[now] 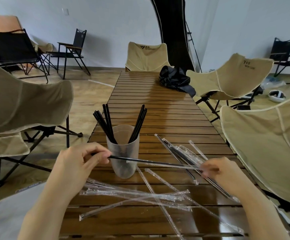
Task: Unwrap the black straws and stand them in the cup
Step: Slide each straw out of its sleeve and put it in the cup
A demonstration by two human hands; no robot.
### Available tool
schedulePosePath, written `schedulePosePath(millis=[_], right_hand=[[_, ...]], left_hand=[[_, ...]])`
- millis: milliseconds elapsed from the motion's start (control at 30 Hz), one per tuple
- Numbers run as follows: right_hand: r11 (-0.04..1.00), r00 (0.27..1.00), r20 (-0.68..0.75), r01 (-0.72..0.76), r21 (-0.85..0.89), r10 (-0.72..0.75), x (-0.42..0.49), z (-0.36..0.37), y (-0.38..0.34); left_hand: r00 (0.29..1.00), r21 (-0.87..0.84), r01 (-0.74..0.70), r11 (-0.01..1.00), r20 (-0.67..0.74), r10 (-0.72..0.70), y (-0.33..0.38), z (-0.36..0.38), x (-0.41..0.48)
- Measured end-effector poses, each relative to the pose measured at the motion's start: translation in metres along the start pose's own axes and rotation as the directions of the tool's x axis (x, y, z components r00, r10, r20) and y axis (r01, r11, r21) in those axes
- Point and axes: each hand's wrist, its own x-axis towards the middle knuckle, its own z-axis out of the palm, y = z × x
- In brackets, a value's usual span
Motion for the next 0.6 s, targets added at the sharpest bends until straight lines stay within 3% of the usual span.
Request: schedulePosePath(millis=[100,233,467,600], right_hand=[[0.996,0.994,0.046,0.093,0.012,-0.094,-0.001,0.002,-0.019],[0.956,0.959,0.031,0.277,0.095,-0.281,0.001,0.009,-0.049],[0.910,0.940,0.004,0.329,0.251,-0.341,-0.002,0.015,-0.064],[0.917,0.939,0.012,0.334,0.219,-0.345,0.001,0.018,-0.063]], left_hand=[[0.998,0.011,-0.047,0.999,0.036,0.047,0.010,0.002,0.001],[0.997,0.026,-0.066,0.998,-0.034,0.066,0.016,0.011,0.001],[0.973,-0.076,-0.110,0.991,-0.213,0.092,0.029,0.015,0.008],[0.962,-0.178,-0.095,0.979,-0.268,0.044,0.030,0.011,0.009]])
